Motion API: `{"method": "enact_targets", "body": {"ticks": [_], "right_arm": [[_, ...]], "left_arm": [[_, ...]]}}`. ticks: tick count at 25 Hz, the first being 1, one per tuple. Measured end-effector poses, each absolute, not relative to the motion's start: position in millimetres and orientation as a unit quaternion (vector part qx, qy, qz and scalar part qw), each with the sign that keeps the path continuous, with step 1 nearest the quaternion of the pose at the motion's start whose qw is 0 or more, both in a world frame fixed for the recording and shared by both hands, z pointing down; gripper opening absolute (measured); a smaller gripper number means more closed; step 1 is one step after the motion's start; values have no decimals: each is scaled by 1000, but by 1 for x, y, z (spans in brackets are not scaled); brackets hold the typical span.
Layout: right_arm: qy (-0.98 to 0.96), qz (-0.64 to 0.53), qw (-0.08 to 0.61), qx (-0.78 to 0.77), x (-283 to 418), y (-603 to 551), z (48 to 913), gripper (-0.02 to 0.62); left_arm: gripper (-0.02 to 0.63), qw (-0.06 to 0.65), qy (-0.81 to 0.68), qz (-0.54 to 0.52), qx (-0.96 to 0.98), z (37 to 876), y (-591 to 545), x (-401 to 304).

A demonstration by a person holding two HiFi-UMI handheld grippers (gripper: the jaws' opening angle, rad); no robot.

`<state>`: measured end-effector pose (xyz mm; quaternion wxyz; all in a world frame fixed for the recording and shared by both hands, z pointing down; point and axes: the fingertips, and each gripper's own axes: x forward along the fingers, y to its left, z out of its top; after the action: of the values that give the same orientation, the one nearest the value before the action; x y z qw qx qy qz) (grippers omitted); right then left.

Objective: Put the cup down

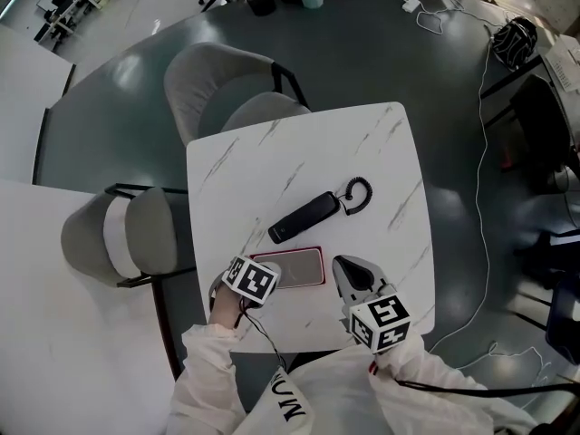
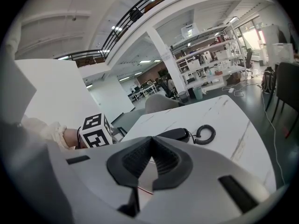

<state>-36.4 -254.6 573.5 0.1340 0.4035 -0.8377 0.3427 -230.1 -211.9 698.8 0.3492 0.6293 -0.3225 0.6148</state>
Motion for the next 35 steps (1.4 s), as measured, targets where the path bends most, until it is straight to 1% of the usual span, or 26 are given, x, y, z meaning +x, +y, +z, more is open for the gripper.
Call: {"method": "enact_targets", "body": {"ticks": [16, 24, 26, 29, 31, 33, 35], "right_arm": [[-839, 346, 138, 397, -36, -254, 577, 5], [-846, 339, 140, 387, -43, -249, 574, 5], [-848, 336, 140, 386, -45, -248, 572, 5], [-849, 334, 141, 385, -46, -246, 571, 5], [-850, 331, 143, 385, -46, -245, 570, 5], [-851, 327, 146, 385, -47, -245, 569, 5], [-851, 326, 146, 386, -46, -244, 568, 5]], "left_arm": [[32, 368, -303, 611, 632, 701, -207, -226], [35, 371, -324, 600, 630, 695, -210, -232], [72, 368, -326, 602, 629, 694, -210, -233], [81, 378, -328, 593, 631, 694, -210, -232], [100, 374, -328, 596, 630, 693, -209, -233], [101, 366, -329, 601, 630, 692, -210, -234], [129, 362, -330, 601, 632, 690, -210, -234]]}}
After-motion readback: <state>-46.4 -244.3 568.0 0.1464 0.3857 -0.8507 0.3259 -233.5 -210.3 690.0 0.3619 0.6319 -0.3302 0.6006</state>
